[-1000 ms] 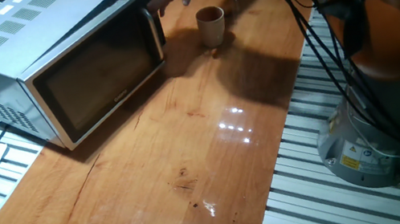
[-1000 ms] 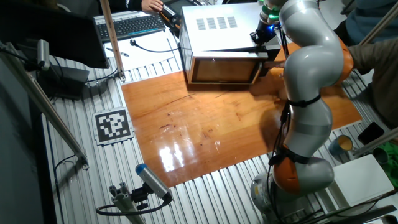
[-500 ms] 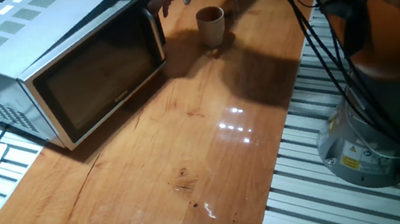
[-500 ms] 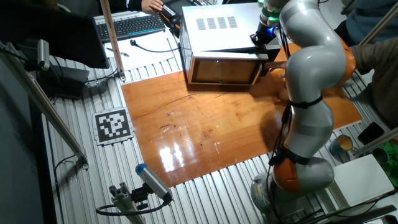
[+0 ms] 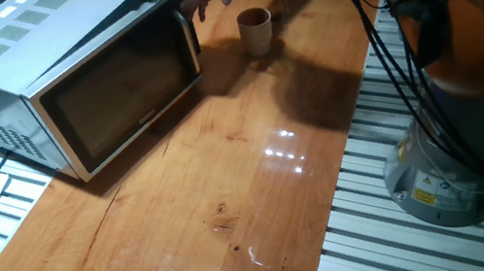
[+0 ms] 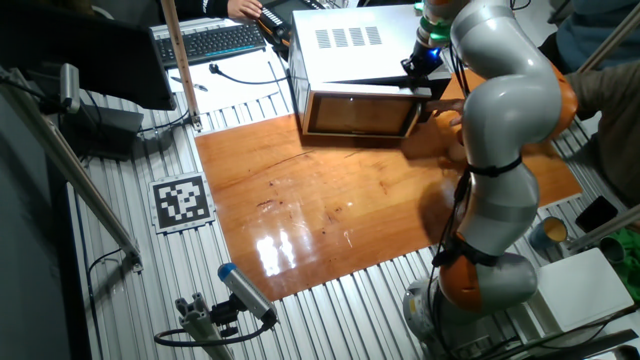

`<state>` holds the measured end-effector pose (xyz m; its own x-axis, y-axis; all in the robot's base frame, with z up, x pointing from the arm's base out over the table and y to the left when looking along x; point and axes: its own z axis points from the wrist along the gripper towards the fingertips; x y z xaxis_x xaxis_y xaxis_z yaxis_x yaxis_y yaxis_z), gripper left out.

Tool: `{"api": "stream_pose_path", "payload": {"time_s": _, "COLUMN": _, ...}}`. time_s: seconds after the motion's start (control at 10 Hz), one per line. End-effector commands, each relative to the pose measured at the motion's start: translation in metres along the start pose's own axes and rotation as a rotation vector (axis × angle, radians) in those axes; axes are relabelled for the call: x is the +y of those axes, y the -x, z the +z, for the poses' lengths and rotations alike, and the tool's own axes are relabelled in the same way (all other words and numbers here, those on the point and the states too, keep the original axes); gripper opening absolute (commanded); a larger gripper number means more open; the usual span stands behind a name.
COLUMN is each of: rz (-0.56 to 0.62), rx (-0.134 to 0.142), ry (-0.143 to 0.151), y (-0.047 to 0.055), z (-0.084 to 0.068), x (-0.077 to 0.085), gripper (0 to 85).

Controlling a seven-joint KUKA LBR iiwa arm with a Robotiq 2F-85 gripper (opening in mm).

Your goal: Put the bowl into the microwave

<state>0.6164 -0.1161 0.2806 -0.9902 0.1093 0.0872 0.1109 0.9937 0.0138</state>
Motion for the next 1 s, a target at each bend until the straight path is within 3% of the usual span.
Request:
{"api": "stream_pose_path", "payload": {"time_s": 0.0, "rz": 0.007, "rx": 0.013, "ry": -0.008, "y": -0.005, "z": 0.000, "x": 0.003, "gripper": 0.0}}
{"api": "stream_pose_path", "payload": {"time_s": 0.2, "rz": 0.027, "rx": 0.025, "ry": -0.028, "y": -0.021, "z": -0.001, "x": 0.016, "gripper": 0.0}}
{"api": "stream_pose_path", "payload": {"time_s": 0.5, "rz": 0.065, "rx": 0.040, "ry": -0.025, "y": -0.047, "z": 0.002, "x": 0.033, "gripper": 0.0}}
{"api": "stream_pose_path", "payload": {"time_s": 0.6, "rz": 0.074, "rx": 0.040, "ry": -0.025, "y": -0.053, "z": 0.003, "x": 0.038, "gripper": 0.0}}
{"api": "stream_pose_path", "payload": {"time_s": 0.9, "rz": 0.093, "rx": 0.073, "ry": -0.023, "y": -0.062, "z": -0.002, "x": 0.047, "gripper": 0.0}}
